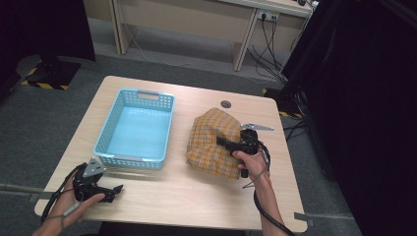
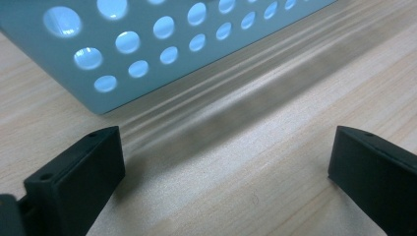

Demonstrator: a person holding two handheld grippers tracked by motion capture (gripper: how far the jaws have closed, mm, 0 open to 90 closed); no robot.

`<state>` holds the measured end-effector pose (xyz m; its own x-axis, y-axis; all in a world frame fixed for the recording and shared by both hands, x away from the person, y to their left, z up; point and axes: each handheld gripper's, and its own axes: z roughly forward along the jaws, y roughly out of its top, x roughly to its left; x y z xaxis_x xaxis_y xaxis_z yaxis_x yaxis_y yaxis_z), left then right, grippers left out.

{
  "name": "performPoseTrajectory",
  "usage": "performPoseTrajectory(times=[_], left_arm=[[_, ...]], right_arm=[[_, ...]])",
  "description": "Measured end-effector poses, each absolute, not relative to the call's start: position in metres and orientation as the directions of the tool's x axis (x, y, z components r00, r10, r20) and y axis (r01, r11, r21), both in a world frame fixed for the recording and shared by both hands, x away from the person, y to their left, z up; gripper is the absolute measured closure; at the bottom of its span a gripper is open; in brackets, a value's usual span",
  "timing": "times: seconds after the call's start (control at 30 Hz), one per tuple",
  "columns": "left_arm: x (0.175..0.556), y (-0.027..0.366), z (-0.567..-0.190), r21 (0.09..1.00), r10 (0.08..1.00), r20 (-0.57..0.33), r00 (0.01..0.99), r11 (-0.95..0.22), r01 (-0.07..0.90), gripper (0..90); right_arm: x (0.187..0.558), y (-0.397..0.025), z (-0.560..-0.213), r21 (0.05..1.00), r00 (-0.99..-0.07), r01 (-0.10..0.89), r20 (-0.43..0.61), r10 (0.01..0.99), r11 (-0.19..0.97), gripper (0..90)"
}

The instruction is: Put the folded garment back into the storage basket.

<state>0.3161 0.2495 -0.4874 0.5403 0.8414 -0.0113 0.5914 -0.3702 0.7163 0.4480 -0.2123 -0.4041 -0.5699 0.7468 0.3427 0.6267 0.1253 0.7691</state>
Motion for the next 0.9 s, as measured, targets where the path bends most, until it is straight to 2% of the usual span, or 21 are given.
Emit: performPoseTrajectory(times=[0.9], left_arm=[[0.316,0.250,-0.487,0.714,0.841,-0.011,0.541,-0.371,0.593,0.0]], right_arm=[[0.453,-0.193,-0.343,0.812,-0.610,0.567,0.303,0.732,0.136,70.6]])
